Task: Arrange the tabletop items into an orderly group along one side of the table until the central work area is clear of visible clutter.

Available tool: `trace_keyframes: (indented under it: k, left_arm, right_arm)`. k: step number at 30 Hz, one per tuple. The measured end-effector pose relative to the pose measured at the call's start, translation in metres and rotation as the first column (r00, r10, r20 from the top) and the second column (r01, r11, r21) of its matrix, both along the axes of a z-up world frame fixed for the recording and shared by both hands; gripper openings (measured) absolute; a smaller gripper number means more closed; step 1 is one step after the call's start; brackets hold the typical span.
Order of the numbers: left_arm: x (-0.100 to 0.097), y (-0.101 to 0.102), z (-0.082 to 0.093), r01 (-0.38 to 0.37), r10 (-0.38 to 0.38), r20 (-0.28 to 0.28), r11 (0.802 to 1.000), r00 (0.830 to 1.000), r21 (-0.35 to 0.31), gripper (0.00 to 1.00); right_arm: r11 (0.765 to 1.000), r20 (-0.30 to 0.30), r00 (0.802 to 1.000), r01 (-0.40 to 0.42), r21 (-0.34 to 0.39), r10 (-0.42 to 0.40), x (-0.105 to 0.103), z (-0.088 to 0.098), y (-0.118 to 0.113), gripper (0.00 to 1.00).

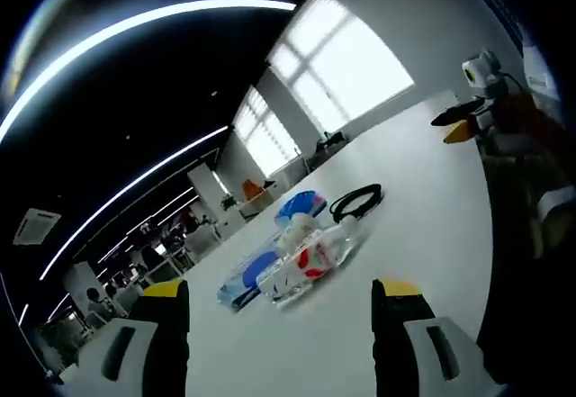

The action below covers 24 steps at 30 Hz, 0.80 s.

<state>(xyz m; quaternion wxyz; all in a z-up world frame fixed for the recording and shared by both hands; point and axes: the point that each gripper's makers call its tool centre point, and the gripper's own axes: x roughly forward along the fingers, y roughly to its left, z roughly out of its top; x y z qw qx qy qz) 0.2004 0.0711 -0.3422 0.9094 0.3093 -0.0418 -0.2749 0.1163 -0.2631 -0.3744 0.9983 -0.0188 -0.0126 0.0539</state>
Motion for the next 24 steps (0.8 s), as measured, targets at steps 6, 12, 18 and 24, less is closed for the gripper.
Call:
trace_keyframes:
  k: [6, 12, 18, 24]
  left_arm:
    - [0.006, -0.015, 0.009, 0.033, -0.037, 0.043, 0.995, 0.998, 0.094, 0.82]
    - [0.008, -0.03, 0.027, 0.07, -0.084, 0.093, 0.987, 0.992, 0.145, 0.82]
    - [0.01, -0.043, 0.025, 0.097, -0.112, 0.084, 0.98, 0.99, 0.172, 0.82]
    - [0.014, -0.053, 0.017, 0.11, -0.126, 0.05, 0.963, 0.991, 0.248, 0.82]
  right_arm:
    - [1.0, 0.002, 1.0, 0.01, 0.011, -0.01, -0.003, -0.001, -0.006, 0.81]
    - [1.0, 0.006, 1.0, 0.016, 0.019, -0.016, -0.005, -0.002, -0.009, 0.81]
    - [1.0, 0.001, 1.0, 0.02, 0.025, -0.02, -0.005, -0.004, -0.011, 0.81]
    - [1.0, 0.014, 1.0, 0.011, 0.026, -0.011, -0.002, 0.001, -0.007, 0.81]
